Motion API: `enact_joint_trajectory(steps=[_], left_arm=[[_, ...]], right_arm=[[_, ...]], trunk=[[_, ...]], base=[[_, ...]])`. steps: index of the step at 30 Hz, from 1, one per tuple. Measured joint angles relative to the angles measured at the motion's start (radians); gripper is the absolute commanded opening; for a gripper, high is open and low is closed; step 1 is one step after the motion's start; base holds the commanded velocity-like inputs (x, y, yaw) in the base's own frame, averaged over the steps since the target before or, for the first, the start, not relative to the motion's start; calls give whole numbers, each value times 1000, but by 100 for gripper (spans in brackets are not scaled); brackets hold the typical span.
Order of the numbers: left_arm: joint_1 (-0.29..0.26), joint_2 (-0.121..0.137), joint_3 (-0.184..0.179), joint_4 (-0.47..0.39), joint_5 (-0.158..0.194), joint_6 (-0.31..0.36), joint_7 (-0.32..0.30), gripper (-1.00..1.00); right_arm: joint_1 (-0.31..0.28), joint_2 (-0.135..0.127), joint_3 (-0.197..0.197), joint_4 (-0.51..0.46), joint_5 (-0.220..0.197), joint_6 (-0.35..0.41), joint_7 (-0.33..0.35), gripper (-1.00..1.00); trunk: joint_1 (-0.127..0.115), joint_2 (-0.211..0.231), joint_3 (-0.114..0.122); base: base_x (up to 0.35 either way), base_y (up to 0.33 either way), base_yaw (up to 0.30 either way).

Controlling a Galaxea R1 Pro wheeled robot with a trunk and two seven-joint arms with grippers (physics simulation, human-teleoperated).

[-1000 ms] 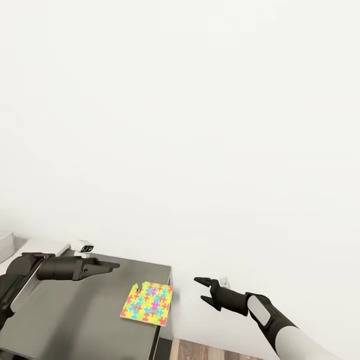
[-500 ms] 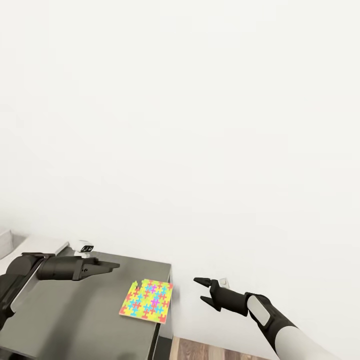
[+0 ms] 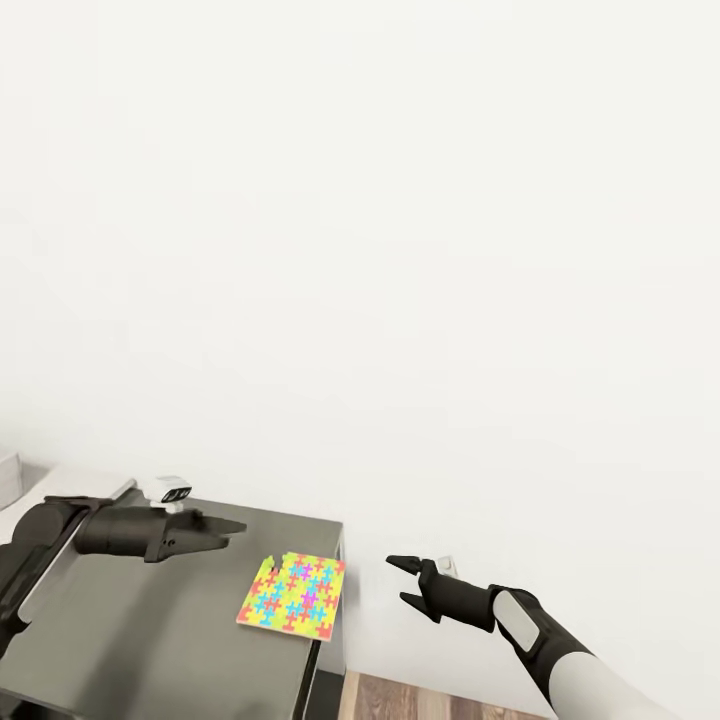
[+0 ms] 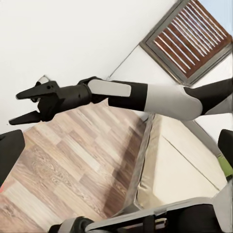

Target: Put all the toys in the child's room - the three board games (two on the bed and one on the table), the two jigsaw puzzles on the table, and the tennis ball on the table - inside the toy box on the table in the child's room.

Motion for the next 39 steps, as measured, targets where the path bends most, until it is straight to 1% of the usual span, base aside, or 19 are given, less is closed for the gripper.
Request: enact_joint_trajectory(steps=[2, 4, 5, 6, 9, 10, 11, 16, 20, 23, 24, 29, 35, 39], left_arm=[[9, 0, 2, -62, -2, 35, 0, 100], [12, -3, 5, -89, -4, 57, 0, 100], [11, -11, 8, -105, -4, 72, 1, 100], [11, -17, 9, -111, -3, 77, 2, 100], [9, -42, 11, -125, -2, 89, 35, 100], [9, -58, 12, -131, -2, 93, 55, 100], [8, -65, 12, -133, -2, 95, 64, 100], [10, -85, 12, -139, -3, 94, 97, 100], [14, -88, 25, -140, -3, 90, 102, 100], [17, -88, 50, -141, -2, 90, 103, 100], [19, -88, 68, -140, -3, 91, 104, 100], [25, -87, 102, -140, -4, 90, 103, 100], [34, -83, 129, -139, -2, 89, 102, 100], [37, -83, 137, -139, -2, 88, 102, 100]], right_arm=[[0, 0, 0, -1, 0, 0, 0, 100], [0, 1, 1, -1, 0, 1, 0, 100], [0, 1, 1, -1, 0, 1, 0, 100], [0, 1, 1, -1, 0, 1, 1, 100], [0, 1, 1, -1, 0, 1, 1, 100], [0, 1, 1, -1, -1, 1, 1, 100], [0, 1, 1, -1, -1, 2, 1, 100], [0, 5, 1, -3, -1, 2, 4, 100], [0, 10, 2, -4, 0, 2, 5, 100], [0, 12, 2, -5, 0, 2, 6, 100], [0, 13, 2, -5, 0, 2, 5, 100], [0, 14, 2, -6, 1, 2, 6, 100], [0, 13, 2, -6, 0, 2, 8, 100], [0, 13, 2, -6, 0, 2, 10, 100]], trunk=[[8, -14, -6], [15, -28, -13], [19, -35, -16], [23, -42, -19], [35, -63, -28], [35, -63, -28], [35, -63, -28], [35, -63, -28], [35, -63, -28], [35, -63, -28], [35, -63, -28], [35, -63, -28], [35, -63, -28], [35, -63, -28]], base=[[0, 0, 0], [0, 0, 0], [0, 0, 0], [0, 0, 0], [0, 0, 0], [0, 0, 0], [0, 0, 0], [0, 0, 0], [0, 0, 0], [0, 0, 0], [0, 0, 0], [0, 27, 0], [0, 118, 0], [0, 47, 0]])
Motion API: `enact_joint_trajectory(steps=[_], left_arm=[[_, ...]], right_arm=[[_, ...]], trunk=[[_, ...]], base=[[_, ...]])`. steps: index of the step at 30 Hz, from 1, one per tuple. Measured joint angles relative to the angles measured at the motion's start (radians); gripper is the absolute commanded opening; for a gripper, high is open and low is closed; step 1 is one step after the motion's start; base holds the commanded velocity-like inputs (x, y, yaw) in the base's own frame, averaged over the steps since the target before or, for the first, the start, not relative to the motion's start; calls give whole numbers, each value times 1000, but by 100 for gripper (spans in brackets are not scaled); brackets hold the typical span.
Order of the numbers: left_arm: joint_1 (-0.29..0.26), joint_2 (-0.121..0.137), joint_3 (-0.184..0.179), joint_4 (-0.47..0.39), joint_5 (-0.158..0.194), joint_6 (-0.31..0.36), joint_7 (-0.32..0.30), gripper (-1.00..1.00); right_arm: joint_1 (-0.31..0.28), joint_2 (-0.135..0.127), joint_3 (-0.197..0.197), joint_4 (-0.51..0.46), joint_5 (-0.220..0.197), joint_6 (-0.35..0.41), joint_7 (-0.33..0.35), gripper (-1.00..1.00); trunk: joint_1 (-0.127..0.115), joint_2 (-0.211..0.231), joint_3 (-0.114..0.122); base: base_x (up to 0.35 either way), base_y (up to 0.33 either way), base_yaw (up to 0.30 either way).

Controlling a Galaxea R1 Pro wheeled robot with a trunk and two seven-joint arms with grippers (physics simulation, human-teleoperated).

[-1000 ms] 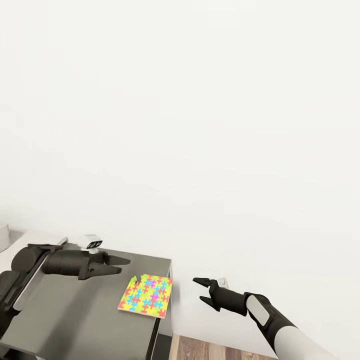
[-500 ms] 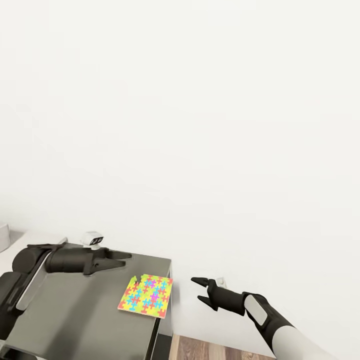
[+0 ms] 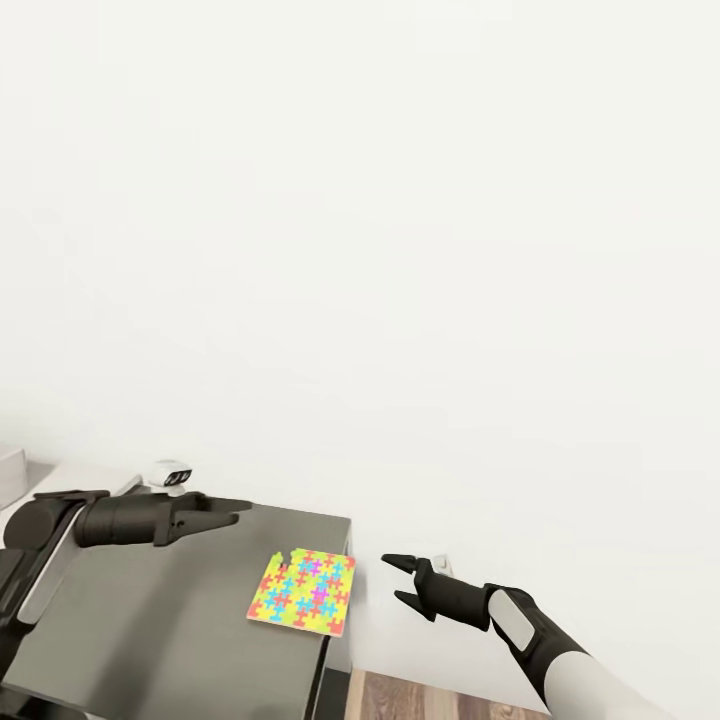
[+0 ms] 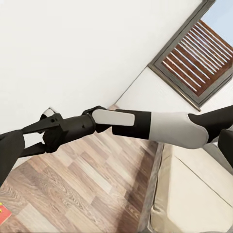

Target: Put all the toys in the child's room - the three board games (two on the bed and one on the table), the two jigsaw puzzles on the table, and the tennis ball on the table - inside the toy box on the table in the child's room.

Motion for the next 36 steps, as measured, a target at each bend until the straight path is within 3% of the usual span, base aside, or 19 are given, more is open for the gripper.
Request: enact_joint_trajectory(steps=[10, 26, 36], left_arm=[[1, -1, 3, 0, 0, 1, 0, 100], [1, 2, 5, 0, 1, 5, -1, 100], [1, 2, 5, -1, 6, 6, -3, 100]], right_arm=[[0, 0, 0, 0, 0, 0, 4, 100], [0, 0, 0, 2, 2, 0, -7, 100], [0, 1, 0, 4, 4, -1, -10, 100]], trunk=[[0, 0, 0], [0, 0, 0], [38, -70, -31]], base=[[0, 135, 0], [0, 12, 0], [0, 0, 0]])
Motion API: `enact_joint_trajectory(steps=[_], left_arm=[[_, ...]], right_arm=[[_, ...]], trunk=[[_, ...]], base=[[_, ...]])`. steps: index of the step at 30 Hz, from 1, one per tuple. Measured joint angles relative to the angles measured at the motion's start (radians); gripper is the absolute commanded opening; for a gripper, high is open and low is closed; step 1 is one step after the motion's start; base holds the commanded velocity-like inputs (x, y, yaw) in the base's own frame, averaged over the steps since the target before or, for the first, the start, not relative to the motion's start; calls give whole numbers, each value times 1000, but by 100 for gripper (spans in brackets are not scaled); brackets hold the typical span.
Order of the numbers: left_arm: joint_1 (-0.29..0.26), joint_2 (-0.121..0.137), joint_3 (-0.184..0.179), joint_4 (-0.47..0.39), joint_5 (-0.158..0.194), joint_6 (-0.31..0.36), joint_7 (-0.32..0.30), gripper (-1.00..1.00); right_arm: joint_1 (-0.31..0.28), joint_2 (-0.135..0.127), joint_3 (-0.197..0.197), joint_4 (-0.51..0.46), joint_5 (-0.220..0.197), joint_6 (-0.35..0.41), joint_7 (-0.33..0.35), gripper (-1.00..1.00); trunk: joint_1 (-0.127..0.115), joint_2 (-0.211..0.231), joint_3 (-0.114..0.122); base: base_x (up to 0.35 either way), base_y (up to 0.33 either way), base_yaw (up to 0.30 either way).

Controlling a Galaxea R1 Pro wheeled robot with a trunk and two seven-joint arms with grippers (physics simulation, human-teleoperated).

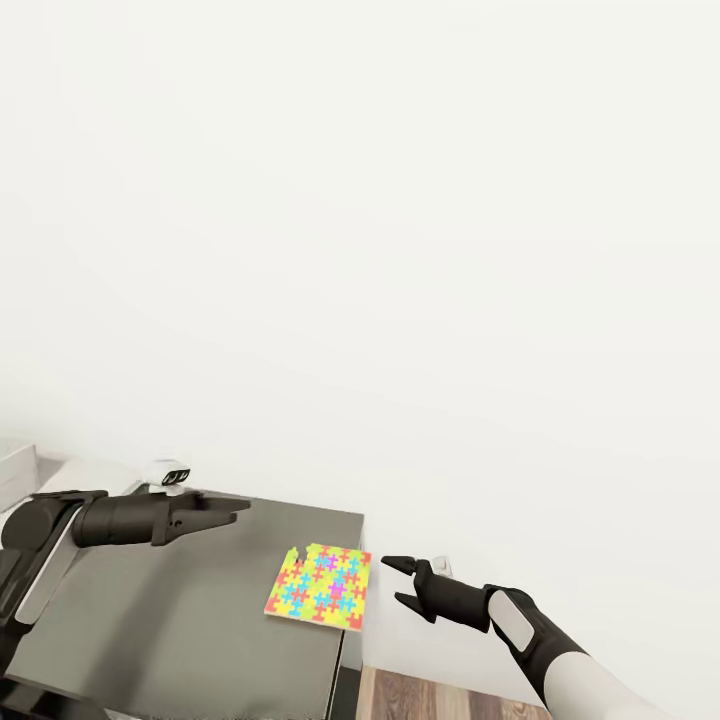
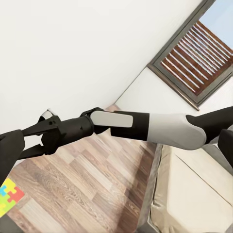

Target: Put all the toys in the child's room - the three board games (two on the bed and one on the table), the two jigsaw puzzles on the table, and the tennis ball on the table - inside the toy box on the table in the child's room.

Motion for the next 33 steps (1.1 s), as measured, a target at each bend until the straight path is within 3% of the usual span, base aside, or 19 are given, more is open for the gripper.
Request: enact_joint_trajectory(steps=[14, 33], left_arm=[[0, -5, -2, -7, 2, 0, -51, 100], [1, 0, 1, -7, 1, 0, -76, 100]], right_arm=[[-1, 0, 0, 0, 1, -2, -22, 100], [-1, 11, 1, 0, 2, -1, -40, 100]], trunk=[[54, -98, -44], [54, -98, -44]], base=[[0, 0, 0], [0, 36, 0]])
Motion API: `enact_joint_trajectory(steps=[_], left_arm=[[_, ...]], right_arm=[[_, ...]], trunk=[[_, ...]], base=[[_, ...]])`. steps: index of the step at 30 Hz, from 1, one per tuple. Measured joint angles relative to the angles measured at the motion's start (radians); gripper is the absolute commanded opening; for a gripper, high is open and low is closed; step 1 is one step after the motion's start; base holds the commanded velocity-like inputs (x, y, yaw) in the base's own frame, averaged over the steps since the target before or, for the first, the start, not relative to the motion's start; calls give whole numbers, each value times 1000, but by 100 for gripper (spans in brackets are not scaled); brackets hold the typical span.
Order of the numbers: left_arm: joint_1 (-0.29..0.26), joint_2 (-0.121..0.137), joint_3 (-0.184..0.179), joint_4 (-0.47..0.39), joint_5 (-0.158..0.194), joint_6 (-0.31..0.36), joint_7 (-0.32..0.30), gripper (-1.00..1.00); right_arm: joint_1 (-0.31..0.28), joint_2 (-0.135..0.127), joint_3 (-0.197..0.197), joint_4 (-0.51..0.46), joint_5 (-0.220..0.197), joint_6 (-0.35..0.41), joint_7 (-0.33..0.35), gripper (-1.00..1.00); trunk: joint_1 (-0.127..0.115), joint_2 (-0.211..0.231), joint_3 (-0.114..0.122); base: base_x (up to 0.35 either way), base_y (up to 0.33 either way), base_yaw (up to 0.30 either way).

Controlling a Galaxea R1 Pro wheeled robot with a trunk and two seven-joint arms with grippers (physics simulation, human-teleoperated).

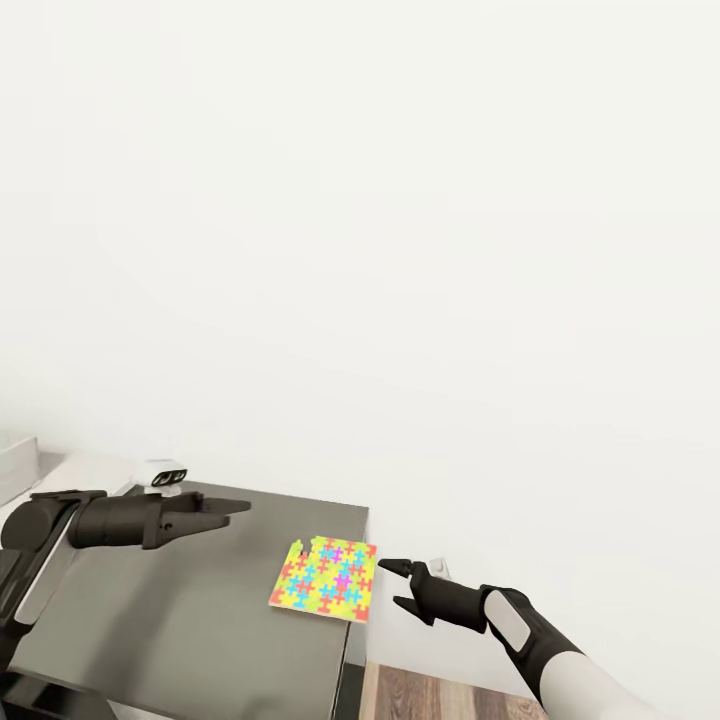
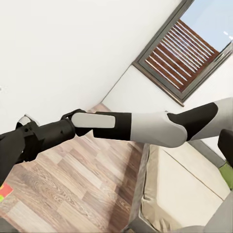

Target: Put all the toys in the child's room - the three board games (two on the bed and one on the table), the two jigsaw puzzles on the table, and the tennis ball on the table - inside the toy box on the table in the child's room.

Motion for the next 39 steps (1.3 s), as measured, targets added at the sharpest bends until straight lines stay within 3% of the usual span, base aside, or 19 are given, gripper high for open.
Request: enact_joint_trajectory(steps=[39], left_arm=[[5, 0, 1, 0, -1, -3, -4, 100]], right_arm=[[0, 1, 0, 0, 0, 0, 0, 100]], trunk=[[0, 0, 0]], base=[[0, 58, 0]])
